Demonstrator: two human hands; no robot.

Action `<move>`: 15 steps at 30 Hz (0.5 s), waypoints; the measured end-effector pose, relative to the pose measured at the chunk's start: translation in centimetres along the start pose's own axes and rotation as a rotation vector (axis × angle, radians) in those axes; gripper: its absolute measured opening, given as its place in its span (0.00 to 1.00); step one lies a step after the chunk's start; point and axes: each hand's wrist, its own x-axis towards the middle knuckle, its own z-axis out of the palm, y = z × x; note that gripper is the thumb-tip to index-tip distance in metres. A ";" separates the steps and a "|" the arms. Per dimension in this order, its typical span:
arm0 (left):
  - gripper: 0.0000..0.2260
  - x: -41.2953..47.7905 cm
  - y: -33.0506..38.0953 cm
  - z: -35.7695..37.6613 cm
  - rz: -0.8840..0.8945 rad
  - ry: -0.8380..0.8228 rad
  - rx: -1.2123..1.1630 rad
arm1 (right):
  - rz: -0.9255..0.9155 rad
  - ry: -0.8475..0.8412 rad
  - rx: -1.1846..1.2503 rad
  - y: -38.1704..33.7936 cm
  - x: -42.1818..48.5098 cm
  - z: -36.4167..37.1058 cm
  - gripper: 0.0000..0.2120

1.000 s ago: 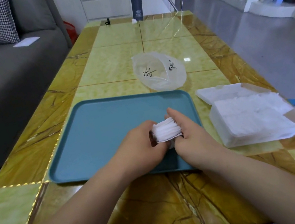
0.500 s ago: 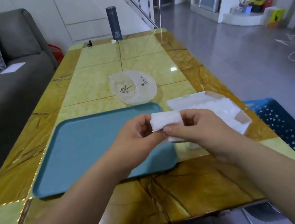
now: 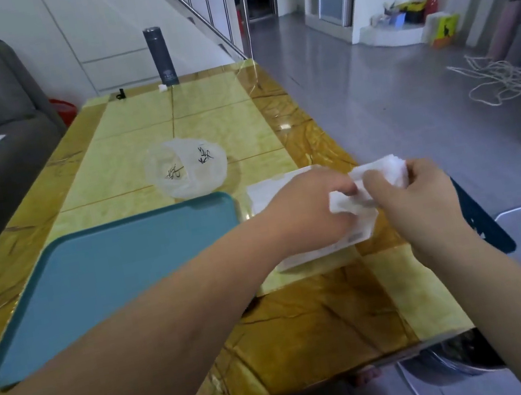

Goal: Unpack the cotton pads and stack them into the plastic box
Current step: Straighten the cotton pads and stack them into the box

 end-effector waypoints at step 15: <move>0.09 1.6 -2.6 1.1 -0.025 -0.120 0.095 | -0.140 -0.117 -0.367 0.9 1.4 1.4 0.11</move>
